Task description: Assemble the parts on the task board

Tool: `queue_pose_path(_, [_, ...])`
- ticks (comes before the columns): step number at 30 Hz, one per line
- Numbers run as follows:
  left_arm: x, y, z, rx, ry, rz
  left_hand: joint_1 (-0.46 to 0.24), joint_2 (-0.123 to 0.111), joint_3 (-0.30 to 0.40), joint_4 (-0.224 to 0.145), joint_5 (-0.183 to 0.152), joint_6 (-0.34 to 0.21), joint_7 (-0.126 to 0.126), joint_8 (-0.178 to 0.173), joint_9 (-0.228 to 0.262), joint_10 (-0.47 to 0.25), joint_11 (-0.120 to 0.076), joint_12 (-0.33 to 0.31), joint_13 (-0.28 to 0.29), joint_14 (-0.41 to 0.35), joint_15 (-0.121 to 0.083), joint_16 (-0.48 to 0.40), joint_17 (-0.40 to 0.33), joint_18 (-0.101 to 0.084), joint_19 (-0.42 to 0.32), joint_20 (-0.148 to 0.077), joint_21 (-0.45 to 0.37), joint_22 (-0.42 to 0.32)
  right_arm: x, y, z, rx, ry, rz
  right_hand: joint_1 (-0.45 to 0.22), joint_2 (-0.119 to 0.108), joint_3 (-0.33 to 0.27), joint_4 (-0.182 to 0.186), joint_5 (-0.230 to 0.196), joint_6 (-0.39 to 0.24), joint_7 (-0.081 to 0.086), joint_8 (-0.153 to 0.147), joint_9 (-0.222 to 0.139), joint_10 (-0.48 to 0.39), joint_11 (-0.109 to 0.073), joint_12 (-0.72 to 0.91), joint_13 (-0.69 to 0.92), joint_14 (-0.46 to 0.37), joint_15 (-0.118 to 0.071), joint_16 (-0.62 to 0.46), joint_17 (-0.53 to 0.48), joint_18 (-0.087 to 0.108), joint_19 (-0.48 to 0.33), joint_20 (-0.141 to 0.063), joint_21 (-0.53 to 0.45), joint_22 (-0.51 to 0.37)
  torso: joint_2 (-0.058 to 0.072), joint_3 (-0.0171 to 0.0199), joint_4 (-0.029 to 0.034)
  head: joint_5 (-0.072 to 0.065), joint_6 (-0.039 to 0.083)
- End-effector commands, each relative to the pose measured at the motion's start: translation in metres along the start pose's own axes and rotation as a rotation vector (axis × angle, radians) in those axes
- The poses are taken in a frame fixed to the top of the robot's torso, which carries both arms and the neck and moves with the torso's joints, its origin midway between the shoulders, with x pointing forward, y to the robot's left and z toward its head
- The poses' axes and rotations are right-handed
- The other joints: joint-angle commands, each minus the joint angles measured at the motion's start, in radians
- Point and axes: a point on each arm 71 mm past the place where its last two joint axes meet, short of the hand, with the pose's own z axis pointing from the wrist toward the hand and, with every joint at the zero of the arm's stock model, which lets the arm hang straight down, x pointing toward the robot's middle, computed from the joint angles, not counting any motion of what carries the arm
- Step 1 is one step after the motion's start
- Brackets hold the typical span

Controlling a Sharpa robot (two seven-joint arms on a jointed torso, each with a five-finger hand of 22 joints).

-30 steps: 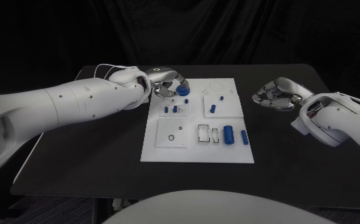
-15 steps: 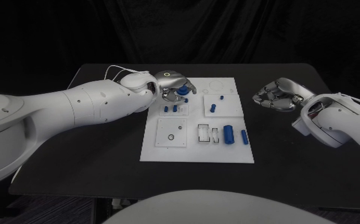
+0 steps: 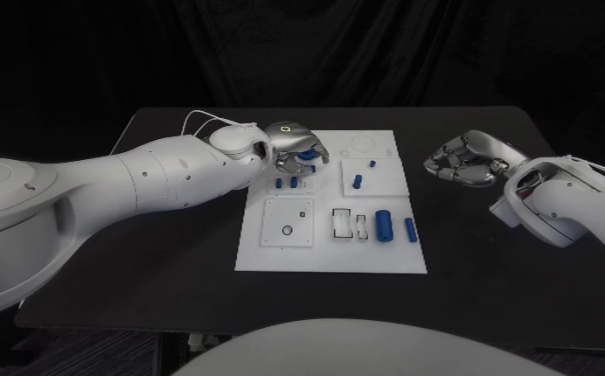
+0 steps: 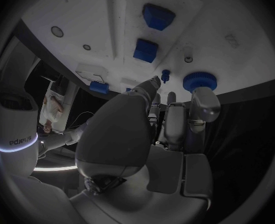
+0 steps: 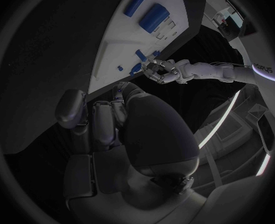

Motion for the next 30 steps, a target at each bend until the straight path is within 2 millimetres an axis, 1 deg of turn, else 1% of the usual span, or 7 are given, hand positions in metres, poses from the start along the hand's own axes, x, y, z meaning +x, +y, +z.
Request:
queue_pose_path(1, [0.003, 0.000, 0.001, -0.012, 0.025, 0.024, -0.011, 0.002, -0.004, -0.001, -0.001, 0.010, 0.003, 0.007, -0.002, 0.008, 0.001, 0.005, -0.002, 0.006, 0.001, 0.003, -0.001, 0.005, 0.009, -0.002, -0.002, 0.010, 0.001, -0.001, 0.000, 0.007, 0.004, -0.004, -0.009, 0.002, 0.007, -0.001, 0.004, -0.002, -0.001, -0.003, 0.001, -0.003, 0.001, -0.005, 0.000, 0.020, 0.005, -0.004, -0.001, 0.006, -0.004, 0.001, -0.005, 0.018, 0.000, -0.0016, -0.0011, 0.003, 0.000])
queue_pose_path(9, [0.004, 0.001, 0.004, -0.020, 0.038, 0.025, -0.018, 0.004, -0.004, 0.004, -0.001, 0.031, 0.013, 0.009, -0.008, 0.022, 0.000, 0.009, -0.006, 0.008, 0.001, 0.004, -0.002, 0.003, 0.017, -0.002, 0.004, 0.015, 0.002, 0.000, 0.001, 0.006, 0.006, -0.004, -0.009, 0.002, 0.007, -0.001, 0.004, -0.002, -0.001, -0.003, 0.001, -0.003, 0.001, -0.005, 0.000, 0.020, 0.005, -0.004, -0.001, 0.006, -0.004, 0.001, -0.005, 0.018, 0.001, -0.0005, -0.0002, 0.000, 0.000])
queue_pose_path(12, [0.007, 0.000, 0.005, -0.021, 0.046, 0.022, -0.021, 0.008, 0.001, 0.007, 0.002, 0.051, 0.018, 0.013, -0.011, 0.039, -0.005, 0.009, -0.011, 0.011, -0.002, 0.007, 0.001, 0.001, 0.023, -0.004, 0.010, 0.019, 0.002, 0.000, 0.001, 0.005, 0.007, -0.004, -0.009, 0.002, 0.007, -0.001, 0.004, -0.002, -0.001, -0.003, 0.001, -0.003, 0.001, -0.005, 0.000, 0.020, 0.005, -0.004, -0.001, 0.006, -0.004, 0.001, -0.005, 0.018, 0.001, -0.0002, -0.0007, -0.001, 0.000])
queue_pose_path(21, [0.016, -0.002, 0.007, -0.021, 0.070, 0.011, -0.024, 0.012, 0.009, 0.011, 0.005, 0.082, 0.032, 0.016, -0.018, 0.072, -0.009, 0.008, -0.020, 0.017, -0.006, 0.011, 0.005, -0.001, 0.032, -0.008, 0.014, 0.024, 0.002, 0.001, 0.002, 0.004, 0.009, -0.004, -0.010, 0.001, 0.008, -0.001, 0.005, -0.003, -0.001, -0.004, 0.001, -0.004, 0.001, -0.006, -0.001, 0.020, 0.005, -0.004, -0.001, 0.006, -0.004, 0.001, -0.005, 0.018, 0.001, -0.0003, -0.0005, -0.001, 0.000])
queue_pose_path(25, [0.020, -0.002, 0.007, -0.023, 0.073, 0.009, -0.024, 0.013, 0.014, 0.011, 0.007, 0.099, 0.037, 0.018, -0.020, 0.093, -0.013, 0.008, -0.024, 0.019, -0.009, 0.013, 0.006, -0.001, 0.035, -0.010, 0.015, 0.027, 0.003, 0.001, 0.002, 0.003, 0.010, -0.004, -0.010, 0.001, 0.008, -0.001, 0.005, -0.003, -0.001, -0.004, 0.001, -0.004, 0.001, -0.006, -0.001, 0.020, 0.005, -0.004, -0.001, 0.006, -0.004, 0.001, -0.005, 0.018, 0.001, -0.0010, -0.0025, 0.000, 0.000])
queue_pose_path(28, [0.022, -0.002, 0.007, -0.027, 0.072, 0.009, -0.020, 0.014, 0.019, 0.007, 0.016, 0.125, 0.047, 0.025, -0.019, 0.117, -0.019, 0.015, -0.022, 0.022, -0.013, 0.015, 0.009, -0.002, 0.039, -0.014, 0.018, 0.031, 0.003, 0.001, 0.002, 0.002, 0.010, -0.004, -0.009, 0.002, 0.010, -0.002, 0.005, -0.002, -0.001, -0.004, 0.001, -0.004, 0.001, -0.006, -0.001, 0.020, 0.005, -0.005, -0.002, 0.006, -0.004, 0.001, -0.007, 0.017, 0.001, -0.0011, -0.0019, -0.002, 0.000])
queue_pose_path(30, [0.023, -0.001, 0.007, -0.029, 0.070, 0.009, -0.019, 0.015, 0.020, 0.006, 0.018, 0.129, 0.048, 0.026, -0.019, 0.122, -0.019, 0.016, -0.021, 0.023, -0.013, 0.016, 0.010, -0.002, 0.040, -0.015, 0.018, 0.031, 0.003, 0.001, 0.002, 0.003, 0.010, -0.004, -0.009, 0.002, 0.010, -0.002, 0.005, -0.002, -0.001, -0.004, 0.001, -0.004, 0.001, -0.006, -0.001, 0.020, 0.005, -0.005, -0.002, 0.006, -0.004, 0.001, -0.007, 0.017, 0.001, -0.0008, -0.0017, -0.003, 0.000])
